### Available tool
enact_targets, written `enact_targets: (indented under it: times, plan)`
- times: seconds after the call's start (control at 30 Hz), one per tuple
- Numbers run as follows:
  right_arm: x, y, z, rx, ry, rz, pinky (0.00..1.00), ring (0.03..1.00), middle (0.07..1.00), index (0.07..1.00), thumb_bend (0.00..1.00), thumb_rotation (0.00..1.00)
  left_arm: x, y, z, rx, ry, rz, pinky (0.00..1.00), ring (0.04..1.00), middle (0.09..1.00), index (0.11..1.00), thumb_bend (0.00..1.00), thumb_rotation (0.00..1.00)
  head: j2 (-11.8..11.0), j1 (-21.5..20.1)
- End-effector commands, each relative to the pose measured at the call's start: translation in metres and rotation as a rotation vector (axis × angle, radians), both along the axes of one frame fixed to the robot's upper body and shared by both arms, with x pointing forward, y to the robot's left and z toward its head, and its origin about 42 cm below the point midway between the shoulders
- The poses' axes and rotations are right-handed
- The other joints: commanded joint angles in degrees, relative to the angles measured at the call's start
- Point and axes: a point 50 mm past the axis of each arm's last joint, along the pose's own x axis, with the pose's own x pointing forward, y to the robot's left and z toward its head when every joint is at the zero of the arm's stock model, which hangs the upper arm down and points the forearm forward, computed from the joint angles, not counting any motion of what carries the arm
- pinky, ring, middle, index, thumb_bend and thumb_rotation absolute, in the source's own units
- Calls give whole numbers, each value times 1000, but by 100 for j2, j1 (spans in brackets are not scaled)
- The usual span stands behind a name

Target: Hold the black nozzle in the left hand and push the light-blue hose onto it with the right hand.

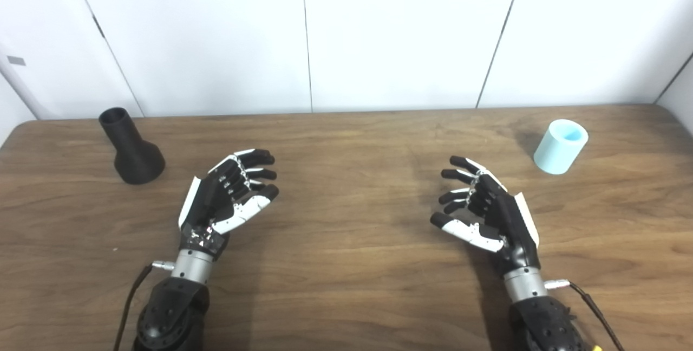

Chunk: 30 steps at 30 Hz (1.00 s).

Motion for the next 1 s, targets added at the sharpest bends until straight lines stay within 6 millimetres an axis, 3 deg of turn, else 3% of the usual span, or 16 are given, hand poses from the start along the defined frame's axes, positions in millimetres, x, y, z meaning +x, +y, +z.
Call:
enact_targets:
  times: [0.0, 0.33, 0.5, 0.53, 0.67, 0.8, 0.97]
  plan:
    - [6, 0, 14, 3, -73, 6, 436, 540, 726, 797, 779, 272, -12, 3, -21, -3, 63, 0, 515, 634, 709, 682, 694, 162, 4, -1]
    - [5, -1, 15, 11, -71, 8, 451, 543, 721, 790, 777, 258, -12, 1, -21, -11, 54, 3, 503, 637, 705, 684, 687, 152, 11, 104]
    - [2, -13, 13, 21, -64, 8, 435, 562, 739, 795, 762, 257, -13, -11, -24, 4, 50, 12, 507, 639, 701, 689, 700, 173, -115, 1038]
    - [2, -16, 12, 26, -62, 8, 435, 565, 740, 795, 753, 248, -13, -13, -25, 7, 50, 11, 509, 638, 699, 690, 698, 172, -115, 1038]
    - [1, -31, 8, -7, -52, 4, 456, 592, 765, 819, 723, 251, -13, -28, -29, 0, 59, 0, 492, 618, 687, 685, 720, 188, -357, 1813]
    - [1, -38, 9, -5, -27, -7, 480, 597, 773, 821, 707, 224, -13, -40, -34, -16, 70, -5, 488, 618, 692, 689, 748, 204, -573, 2209]
    - [0, -38, 15, 21, -22, 2, 469, 546, 736, 798, 710, 195, -12, -46, -35, -18, 73, 4, 514, 633, 702, 701, 726, 191, -691, 2362]
